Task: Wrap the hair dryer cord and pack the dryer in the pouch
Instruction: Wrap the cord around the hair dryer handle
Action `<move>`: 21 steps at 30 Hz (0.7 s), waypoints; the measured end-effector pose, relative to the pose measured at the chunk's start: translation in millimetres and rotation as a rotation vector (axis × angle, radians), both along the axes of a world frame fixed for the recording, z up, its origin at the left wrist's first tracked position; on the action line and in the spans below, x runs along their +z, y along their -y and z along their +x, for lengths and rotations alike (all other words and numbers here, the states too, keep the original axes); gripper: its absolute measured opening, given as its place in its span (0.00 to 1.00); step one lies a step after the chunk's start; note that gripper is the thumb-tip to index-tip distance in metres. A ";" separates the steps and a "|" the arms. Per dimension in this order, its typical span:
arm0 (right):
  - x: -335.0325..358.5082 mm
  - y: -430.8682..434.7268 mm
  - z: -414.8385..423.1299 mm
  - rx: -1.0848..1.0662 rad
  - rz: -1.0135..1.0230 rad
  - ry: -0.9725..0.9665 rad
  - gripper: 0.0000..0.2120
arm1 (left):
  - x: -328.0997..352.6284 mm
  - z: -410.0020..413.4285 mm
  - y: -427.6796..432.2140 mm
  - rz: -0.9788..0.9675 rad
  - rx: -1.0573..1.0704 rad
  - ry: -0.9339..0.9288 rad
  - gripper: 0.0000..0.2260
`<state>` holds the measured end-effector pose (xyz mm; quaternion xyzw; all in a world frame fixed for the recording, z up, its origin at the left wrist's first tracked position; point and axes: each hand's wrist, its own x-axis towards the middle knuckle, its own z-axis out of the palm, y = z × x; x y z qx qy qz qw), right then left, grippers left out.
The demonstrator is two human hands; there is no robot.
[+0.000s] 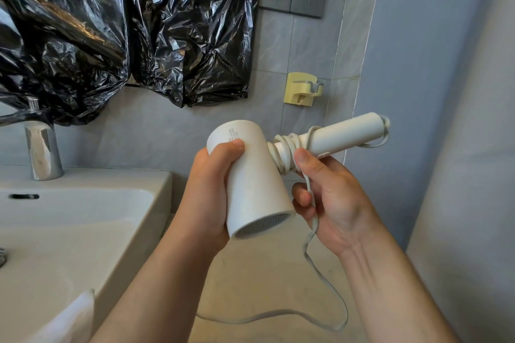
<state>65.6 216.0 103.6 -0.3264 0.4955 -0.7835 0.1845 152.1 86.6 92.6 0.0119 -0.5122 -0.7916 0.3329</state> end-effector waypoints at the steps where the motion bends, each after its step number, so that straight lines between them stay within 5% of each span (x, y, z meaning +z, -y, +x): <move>1: -0.4 -0.5 -1.8 -0.004 0.005 0.000 0.16 | -0.5 -1.2 -2.8 0.006 -0.010 0.015 0.29; 6: 1.9 -1.6 -10.2 0.006 -0.120 0.143 0.19 | 0.7 -2.5 3.5 -0.127 -0.028 0.028 0.26; 8: 3.6 -1.2 -15.2 0.023 -0.219 0.192 0.18 | -0.6 2.1 14.7 -0.422 0.173 -0.009 0.28; 11: 2.7 1.8 -20.4 0.012 -0.308 0.251 0.23 | -3.0 6.3 19.0 -1.113 0.533 -0.064 0.40; 13: 2.6 2.9 -18.7 0.013 -0.300 0.261 0.28 | -7.3 2.0 16.4 -1.330 0.630 -0.086 0.43; 18: 2.2 -1.8 -13.7 0.045 -0.142 0.182 0.38 | -5.9 5.3 17.3 -1.309 0.641 -0.134 0.45; 21: 4.7 -10.8 -16.2 0.034 -0.068 0.080 0.31 | -5.5 10.2 15.4 -1.249 0.572 -0.154 0.44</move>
